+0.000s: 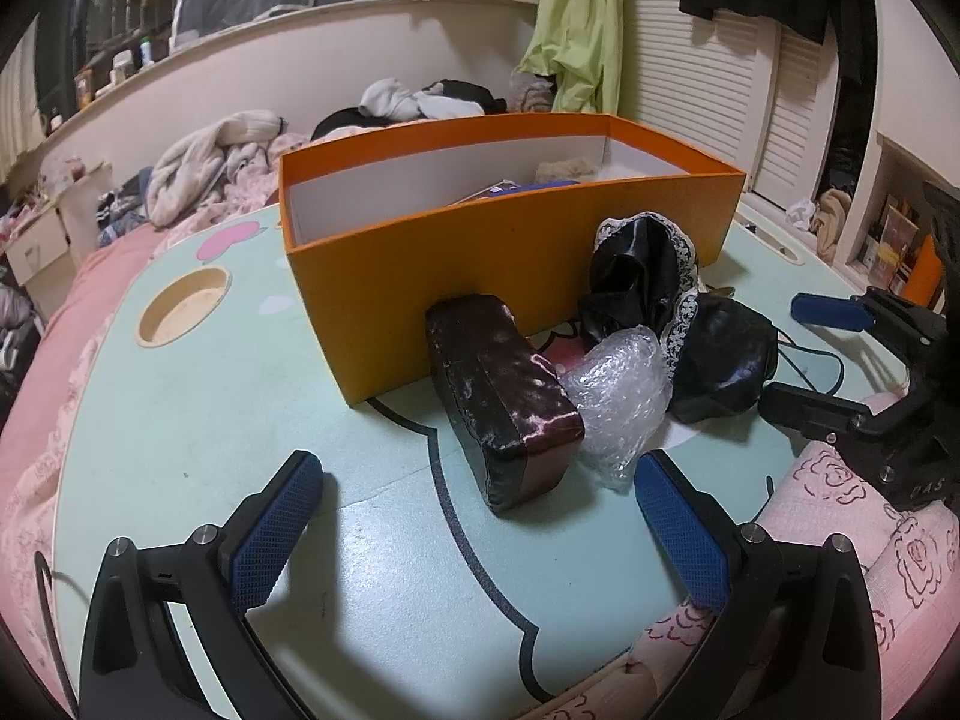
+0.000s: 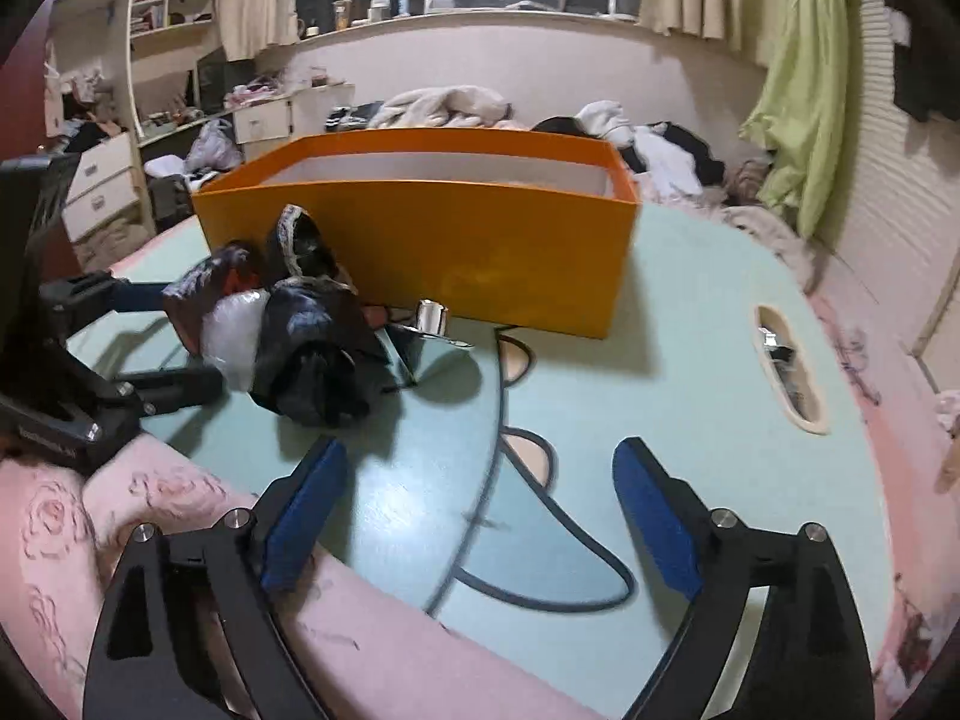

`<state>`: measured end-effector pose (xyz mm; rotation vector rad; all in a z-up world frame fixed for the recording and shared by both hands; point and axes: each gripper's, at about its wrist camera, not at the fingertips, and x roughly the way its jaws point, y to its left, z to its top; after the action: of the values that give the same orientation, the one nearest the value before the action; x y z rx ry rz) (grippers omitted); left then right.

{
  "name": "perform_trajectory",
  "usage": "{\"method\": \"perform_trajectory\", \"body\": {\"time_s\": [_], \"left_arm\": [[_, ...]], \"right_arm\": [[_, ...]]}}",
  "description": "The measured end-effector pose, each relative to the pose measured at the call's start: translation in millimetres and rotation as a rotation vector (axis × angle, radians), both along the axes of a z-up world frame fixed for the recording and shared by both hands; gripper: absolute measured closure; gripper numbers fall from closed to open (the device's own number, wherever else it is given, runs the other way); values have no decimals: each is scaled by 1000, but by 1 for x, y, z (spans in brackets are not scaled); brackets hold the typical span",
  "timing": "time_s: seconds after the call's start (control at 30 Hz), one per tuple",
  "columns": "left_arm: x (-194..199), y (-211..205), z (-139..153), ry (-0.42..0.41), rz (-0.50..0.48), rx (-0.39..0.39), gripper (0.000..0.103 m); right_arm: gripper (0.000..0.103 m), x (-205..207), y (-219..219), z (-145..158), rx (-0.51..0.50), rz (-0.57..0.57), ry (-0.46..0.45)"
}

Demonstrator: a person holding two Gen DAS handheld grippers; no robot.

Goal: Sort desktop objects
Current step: 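Carry the silver piece out with the right tool and set it on the table, then reach the left tool into the box and grasp the brown card deck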

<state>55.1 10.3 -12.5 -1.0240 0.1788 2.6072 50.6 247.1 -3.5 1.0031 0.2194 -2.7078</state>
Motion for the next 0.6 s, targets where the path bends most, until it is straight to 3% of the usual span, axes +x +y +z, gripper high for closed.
{"method": "perform_trajectory", "body": {"time_s": [0.03,0.2,0.33,0.47,0.6], "left_arm": [[0,-1,0,0,3,-1,0],[-2,-8,0,6,37,0,0],[11,-19,14,101,135,-12,4],[26,-32,40,152,143,121,14],[12,-36,72,126,99,259,22]], "right_arm": [[1,-2,2,-1,-1,-13,-8],[1,0,6,-2,-3,-16,-10],[1,-4,6,-1,-1,-19,-35],[1,-4,8,-1,-1,-65,-42],[1,-6,10,-1,-4,-59,-30]]}}
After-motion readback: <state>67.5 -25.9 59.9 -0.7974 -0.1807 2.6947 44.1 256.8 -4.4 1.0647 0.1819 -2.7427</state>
